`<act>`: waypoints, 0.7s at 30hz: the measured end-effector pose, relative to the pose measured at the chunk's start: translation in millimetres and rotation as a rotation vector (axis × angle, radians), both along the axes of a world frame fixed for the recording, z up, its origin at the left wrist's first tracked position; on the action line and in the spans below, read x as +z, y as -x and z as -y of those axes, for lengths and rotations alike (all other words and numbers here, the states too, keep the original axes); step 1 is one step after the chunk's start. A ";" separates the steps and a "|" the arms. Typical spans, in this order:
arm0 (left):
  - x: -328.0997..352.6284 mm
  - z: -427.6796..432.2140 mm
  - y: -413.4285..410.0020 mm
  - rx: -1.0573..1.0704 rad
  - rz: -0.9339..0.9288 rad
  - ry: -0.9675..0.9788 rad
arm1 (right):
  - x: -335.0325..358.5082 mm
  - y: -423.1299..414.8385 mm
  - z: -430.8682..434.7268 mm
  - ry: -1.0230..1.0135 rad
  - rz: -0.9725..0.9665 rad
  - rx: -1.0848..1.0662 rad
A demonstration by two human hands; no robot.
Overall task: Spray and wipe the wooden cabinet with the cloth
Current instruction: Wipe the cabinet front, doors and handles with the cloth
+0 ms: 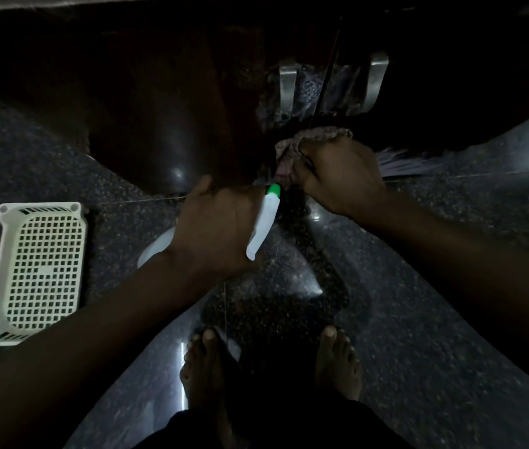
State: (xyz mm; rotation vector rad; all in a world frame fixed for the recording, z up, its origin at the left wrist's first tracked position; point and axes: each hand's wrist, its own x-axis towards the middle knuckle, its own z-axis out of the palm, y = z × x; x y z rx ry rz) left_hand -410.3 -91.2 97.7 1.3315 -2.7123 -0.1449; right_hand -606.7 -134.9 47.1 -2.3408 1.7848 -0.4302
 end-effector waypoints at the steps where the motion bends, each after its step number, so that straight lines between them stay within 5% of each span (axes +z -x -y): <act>1: 0.8 0.9 -0.6 -0.005 0.000 0.002 | 6.3 -5.3 -0.8 0.042 0.037 -0.005; 5: 2.6 1.9 -1.6 0.010 -0.009 0.002 | 11.2 -17.1 -0.7 0.094 0.070 0.003; 12: 1.7 -0.4 -6.8 -0.004 -0.040 -0.007 | -23.1 -21.7 5.6 -0.216 -0.067 0.014; 18: 0.0 0.3 -12.3 0.037 -0.029 -0.003 | 7.3 -39.1 2.2 0.090 0.088 -0.008; 21: 2.1 0.5 -16.6 0.053 -0.035 -0.006 | 8.8 -45.0 1.5 0.084 0.099 -0.022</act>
